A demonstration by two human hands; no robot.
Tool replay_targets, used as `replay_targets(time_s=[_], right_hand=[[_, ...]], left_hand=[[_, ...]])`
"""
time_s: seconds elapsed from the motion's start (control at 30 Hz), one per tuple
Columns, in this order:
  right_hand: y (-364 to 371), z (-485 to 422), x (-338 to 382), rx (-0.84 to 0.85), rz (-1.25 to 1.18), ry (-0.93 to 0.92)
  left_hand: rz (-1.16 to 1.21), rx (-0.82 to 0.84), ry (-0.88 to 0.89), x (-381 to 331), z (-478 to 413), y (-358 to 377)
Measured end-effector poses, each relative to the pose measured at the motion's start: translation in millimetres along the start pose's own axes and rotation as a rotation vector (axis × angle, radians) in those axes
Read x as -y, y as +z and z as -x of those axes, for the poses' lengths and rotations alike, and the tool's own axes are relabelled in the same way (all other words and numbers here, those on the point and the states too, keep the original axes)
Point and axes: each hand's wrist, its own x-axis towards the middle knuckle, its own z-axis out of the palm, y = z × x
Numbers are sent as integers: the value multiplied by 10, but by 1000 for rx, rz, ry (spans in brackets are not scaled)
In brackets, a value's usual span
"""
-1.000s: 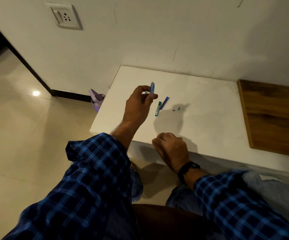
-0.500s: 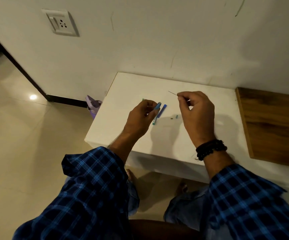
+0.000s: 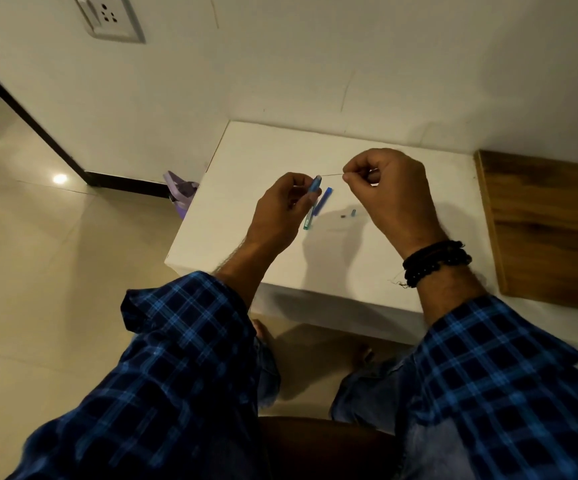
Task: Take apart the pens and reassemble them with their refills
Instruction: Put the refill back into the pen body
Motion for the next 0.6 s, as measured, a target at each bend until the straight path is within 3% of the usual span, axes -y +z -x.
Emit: replay_targets(time_s=[0.6], right_hand=[[-72,-81,19,108,308,-161]], left_hand=[[-112,19,37,41,-58,40]])
